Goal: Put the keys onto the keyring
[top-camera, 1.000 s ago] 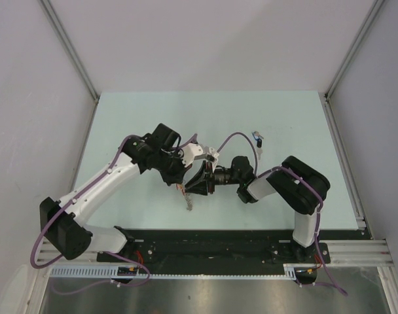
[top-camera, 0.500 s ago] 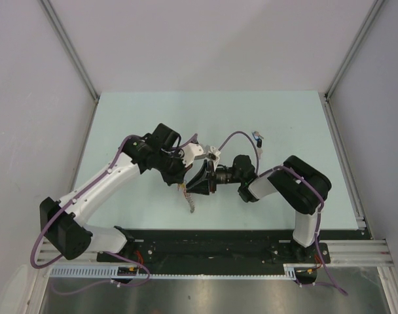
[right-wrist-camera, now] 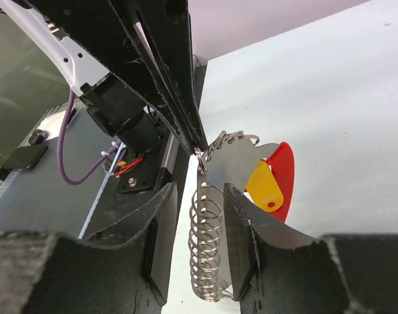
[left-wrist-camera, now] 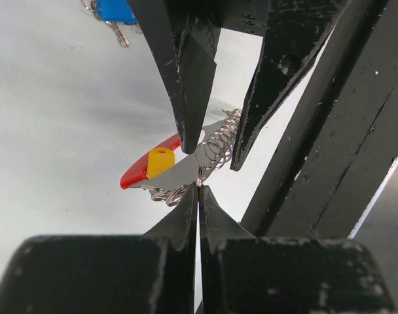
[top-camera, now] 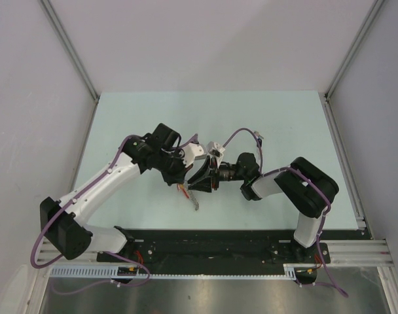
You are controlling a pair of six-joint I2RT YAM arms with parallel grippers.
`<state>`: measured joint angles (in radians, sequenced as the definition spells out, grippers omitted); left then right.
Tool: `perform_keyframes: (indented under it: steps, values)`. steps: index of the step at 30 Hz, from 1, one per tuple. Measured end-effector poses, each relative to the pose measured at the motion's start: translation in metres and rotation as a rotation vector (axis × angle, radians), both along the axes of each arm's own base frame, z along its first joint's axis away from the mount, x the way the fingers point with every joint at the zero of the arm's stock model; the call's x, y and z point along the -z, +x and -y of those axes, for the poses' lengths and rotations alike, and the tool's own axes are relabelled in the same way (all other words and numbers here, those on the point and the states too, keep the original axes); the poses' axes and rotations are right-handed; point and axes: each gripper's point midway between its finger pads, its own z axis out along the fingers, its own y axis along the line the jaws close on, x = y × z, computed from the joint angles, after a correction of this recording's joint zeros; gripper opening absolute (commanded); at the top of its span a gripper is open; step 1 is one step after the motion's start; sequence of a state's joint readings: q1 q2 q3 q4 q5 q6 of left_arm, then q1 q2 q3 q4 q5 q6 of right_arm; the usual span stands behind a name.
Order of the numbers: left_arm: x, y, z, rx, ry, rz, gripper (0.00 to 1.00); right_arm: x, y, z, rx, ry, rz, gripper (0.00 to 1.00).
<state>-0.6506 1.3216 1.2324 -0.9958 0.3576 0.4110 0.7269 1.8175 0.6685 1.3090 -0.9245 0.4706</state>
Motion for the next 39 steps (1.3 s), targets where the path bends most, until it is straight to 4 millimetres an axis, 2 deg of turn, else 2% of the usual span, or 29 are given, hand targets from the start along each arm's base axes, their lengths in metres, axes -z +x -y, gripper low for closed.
perform_keyframes:
  steps: [12, 18, 24, 25, 28, 31, 32, 34, 37, 39]
  values:
    - [0.003, -0.004, 0.005, 0.034, -0.002, -0.01, 0.0, -0.008, 0.001, -0.004, -0.011, 0.016, 0.019, 0.33]
    - [0.003, -0.005, 0.006, 0.041, -0.001, -0.012, 0.0, -0.011, 0.0, -0.005, -0.027, 0.02, 0.024, 0.25]
    - [0.003, -0.006, 0.007, 0.045, -0.003, -0.014, 0.0, -0.012, -0.003, -0.005, -0.048, 0.019, 0.024, 0.06]
    - [0.003, -0.006, 0.007, 0.045, -0.003, -0.015, 0.0, -0.012, -0.004, -0.005, -0.052, 0.019, 0.023, 0.0]
    - [0.003, -0.007, 0.007, 0.045, -0.004, -0.017, 0.07, -0.012, -0.005, -0.005, -0.06, 0.018, 0.018, 0.0]
    - [0.002, -0.006, 0.007, 0.044, -0.008, -0.011, 0.25, -0.012, -0.006, -0.004, -0.063, 0.016, 0.01, 0.0]
    - [0.002, -0.005, 0.007, 0.042, -0.013, 0.001, 0.35, -0.012, -0.007, -0.004, -0.067, 0.015, 0.006, 0.0]
    - [-0.002, -0.004, 0.007, 0.022, -0.048, 0.042, 0.42, -0.012, -0.007, -0.004, -0.069, 0.012, -0.003, 0.0]
    - [-0.018, -0.007, 0.008, -0.025, -0.171, 0.146, 0.5, -0.012, -0.006, -0.003, -0.066, 0.009, -0.022, 0.0]
    - [-0.035, -0.009, 0.008, -0.066, -0.284, 0.234, 0.51, -0.012, -0.006, -0.003, -0.065, 0.008, -0.036, 0.0]
